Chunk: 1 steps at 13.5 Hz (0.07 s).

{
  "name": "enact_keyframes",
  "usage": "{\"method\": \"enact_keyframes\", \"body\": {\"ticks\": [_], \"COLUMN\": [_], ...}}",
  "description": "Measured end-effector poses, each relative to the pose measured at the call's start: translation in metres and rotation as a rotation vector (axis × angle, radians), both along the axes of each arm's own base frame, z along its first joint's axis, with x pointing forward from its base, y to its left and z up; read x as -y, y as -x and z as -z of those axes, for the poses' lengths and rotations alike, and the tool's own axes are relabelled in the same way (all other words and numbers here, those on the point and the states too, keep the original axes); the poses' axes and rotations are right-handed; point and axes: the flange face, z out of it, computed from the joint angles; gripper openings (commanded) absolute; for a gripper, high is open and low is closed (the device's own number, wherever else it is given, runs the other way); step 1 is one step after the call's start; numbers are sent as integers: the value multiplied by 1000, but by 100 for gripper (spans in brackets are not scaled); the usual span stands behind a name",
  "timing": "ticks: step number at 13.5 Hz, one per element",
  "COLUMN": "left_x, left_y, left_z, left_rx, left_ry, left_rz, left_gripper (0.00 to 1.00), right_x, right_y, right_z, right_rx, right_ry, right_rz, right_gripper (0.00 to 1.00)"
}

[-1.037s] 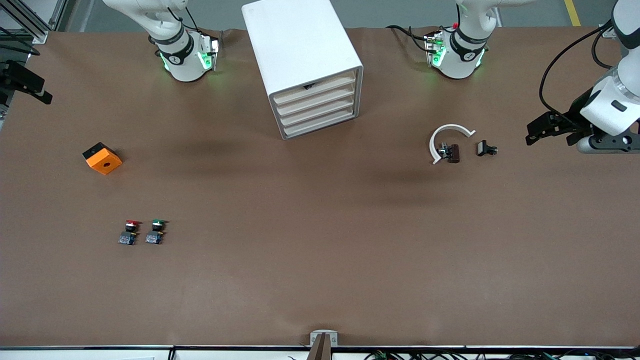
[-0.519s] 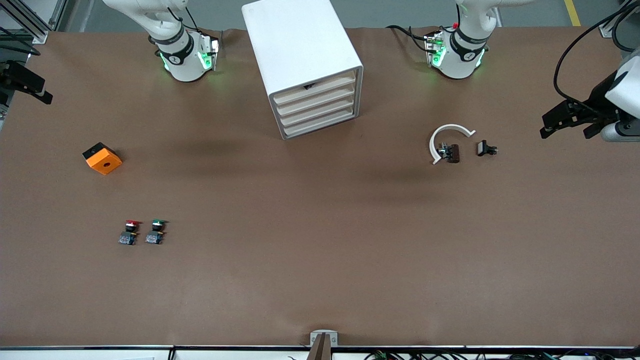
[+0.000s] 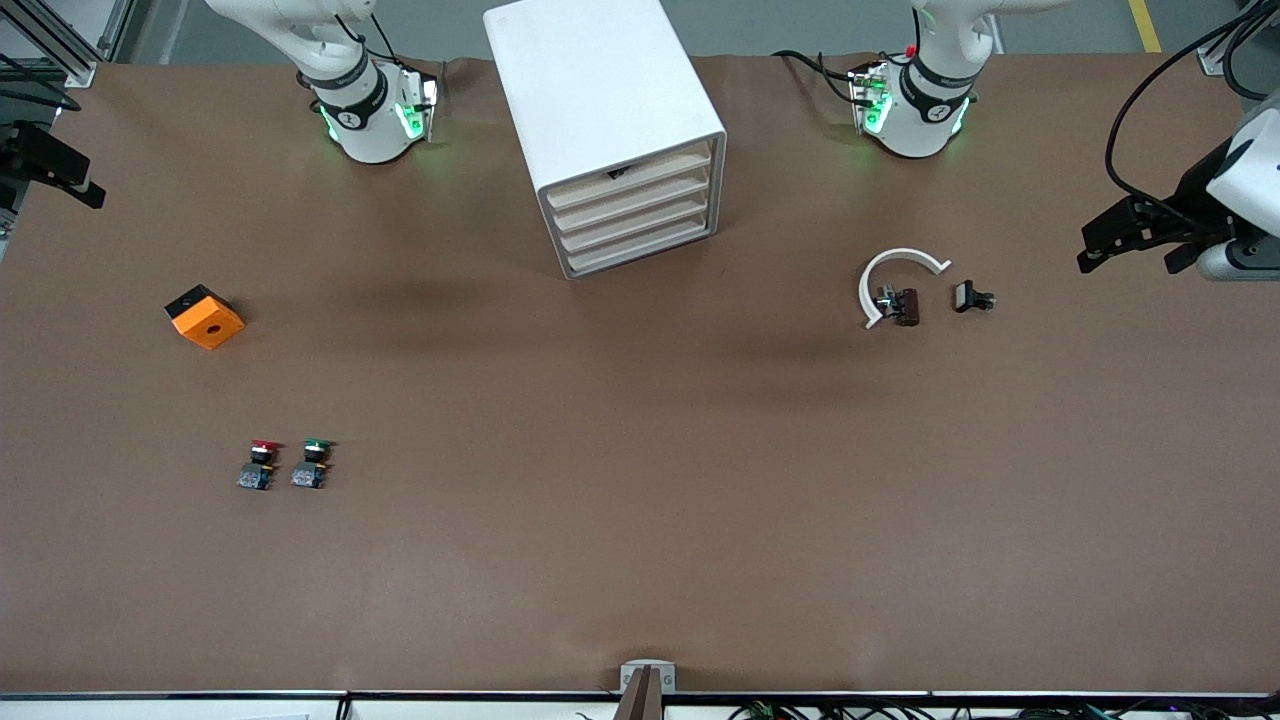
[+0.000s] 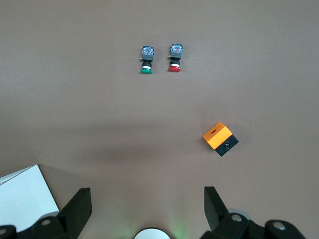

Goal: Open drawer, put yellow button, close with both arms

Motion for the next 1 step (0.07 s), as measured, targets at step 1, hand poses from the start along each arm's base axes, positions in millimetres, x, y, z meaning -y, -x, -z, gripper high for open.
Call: {"method": "enact_keyframes", "body": {"ticks": [1], "left_x": [0], "left_y": [0], "left_z": [0], "left_rx": [0], "left_ry": [0], "left_rz": [0], "left_gripper": [100], "right_x": [0], "right_y": [0], "right_z": [0], "right_rx": [0], "right_ry": [0], "right_rz": [0], "right_gripper": [100]}}
